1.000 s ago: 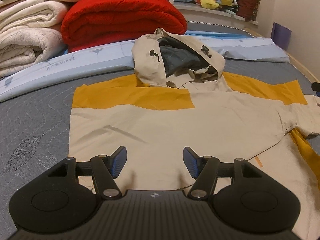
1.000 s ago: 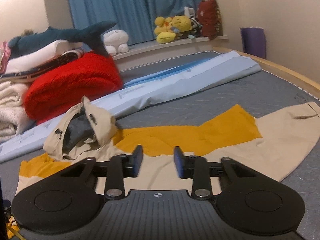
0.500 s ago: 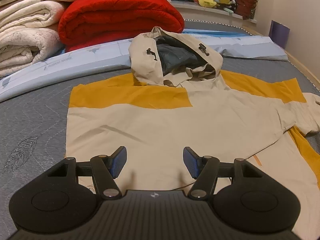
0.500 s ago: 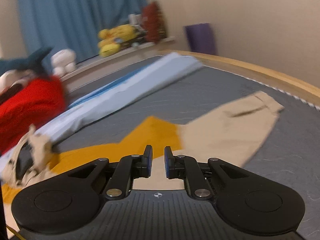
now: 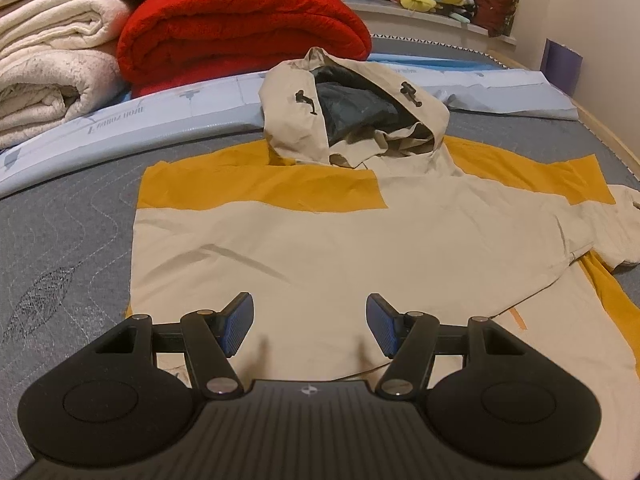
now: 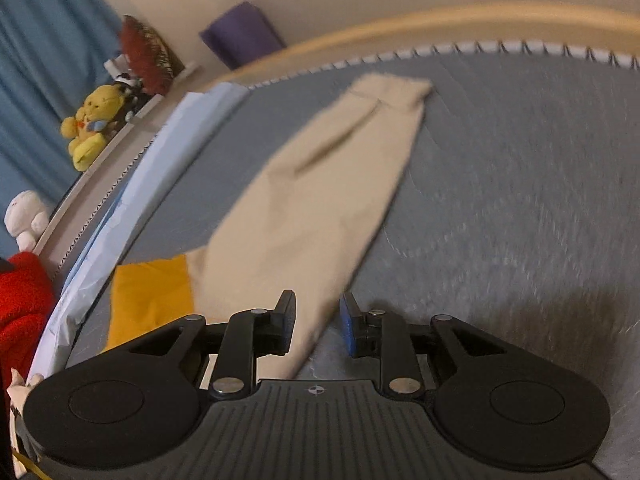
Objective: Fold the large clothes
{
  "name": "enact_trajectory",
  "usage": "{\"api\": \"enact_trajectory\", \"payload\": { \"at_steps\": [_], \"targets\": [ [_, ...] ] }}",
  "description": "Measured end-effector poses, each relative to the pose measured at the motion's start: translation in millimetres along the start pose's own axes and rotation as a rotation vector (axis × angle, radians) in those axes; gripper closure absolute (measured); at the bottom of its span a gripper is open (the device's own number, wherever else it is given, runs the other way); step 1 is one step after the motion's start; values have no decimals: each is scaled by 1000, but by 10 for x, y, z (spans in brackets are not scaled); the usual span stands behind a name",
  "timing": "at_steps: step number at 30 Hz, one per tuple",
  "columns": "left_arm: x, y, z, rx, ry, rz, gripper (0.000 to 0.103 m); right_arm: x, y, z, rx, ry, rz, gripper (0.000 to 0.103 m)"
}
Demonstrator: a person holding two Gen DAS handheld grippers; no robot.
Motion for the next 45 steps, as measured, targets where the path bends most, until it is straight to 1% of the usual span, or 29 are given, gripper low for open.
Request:
{"api": "enact_trajectory", "payload": {
  "at_steps": [3,6,8,12,16,20,22,26,27,28,29,30,32,34,35,37,39,41,43,44,45],
  "targets": [
    [0,-11,15,-2,2,1,35,26,-121,-74,-2,-14,-1,77],
    [11,-24,13,-3,-3,3,35,-2,-197,-180,19,-41,-43,77],
    [23,-29,13,-6,-10,2,35,-24,-248,-283,1,-78,-72,79],
    [29,-57,43,-16,-3,7,35,-133,-339,-354,-21,-77,-102,79],
    [25,-84,51,-22,-2,10,35,-275,-436,-430,-29,-142,-125,79],
    [32,-100,54,-25,-2,17,35,-470,-571,-412,3,-144,-127,79],
    [20,-105,68,-27,1,16,35,-574,-639,-422,19,-165,-126,79],
    [-5,-115,99,-30,15,14,35,-706,-735,-387,75,-169,-132,79],
    [-9,-115,107,-31,17,14,35,-736,-751,-359,95,-162,-134,79],
    [-12,-111,115,-31,19,13,35,-759,-755,-332,116,-155,-139,84],
    [-15,-104,122,-31,22,13,35,-785,-741,-289,136,-147,-153,98],
    [-22,-93,133,-30,26,11,35,-812,-714,-240,151,-133,-171,101],
    [-41,-61,167,-27,38,4,35,-857,-615,-48,180,-63,-221,102],
    [-67,-24,218,-24,59,-4,35,-874,-473,302,200,67,-277,102],
    [-80,-6,247,-22,70,-7,35,-863,-387,522,194,139,-307,102],
    [-112,38,321,-18,95,-13,35,-768,-171,1078,155,304,-364,102],
    [-150,94,422,-18,124,-23,35,-574,67,1636,64,432,-384,102],
    [-185,144,534,-18,165,-28,35,-231,367,2226,-94,544,-367,102],
    [-215,170,657,-15,215,-29,35,268,723,2774,-275,663,-336,101],
    [-223,186,733,-16,245,-27,35,598,920,3033,-380,720,-299,101],
    [-227,194,788,-18,267,-24,35,854,1052,3204,-460,755,-254,101]
  ]
}}
Point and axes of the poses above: each gripper's, at about its wrist camera, not at the fingertips, and y roughly against the way its jaws point, z to its left, x to its underside, the point moved 2 cm from there along -y, roughly the way its jaws point, and after that the axes turned 5 degrees about -x, right-handed, at the moved point
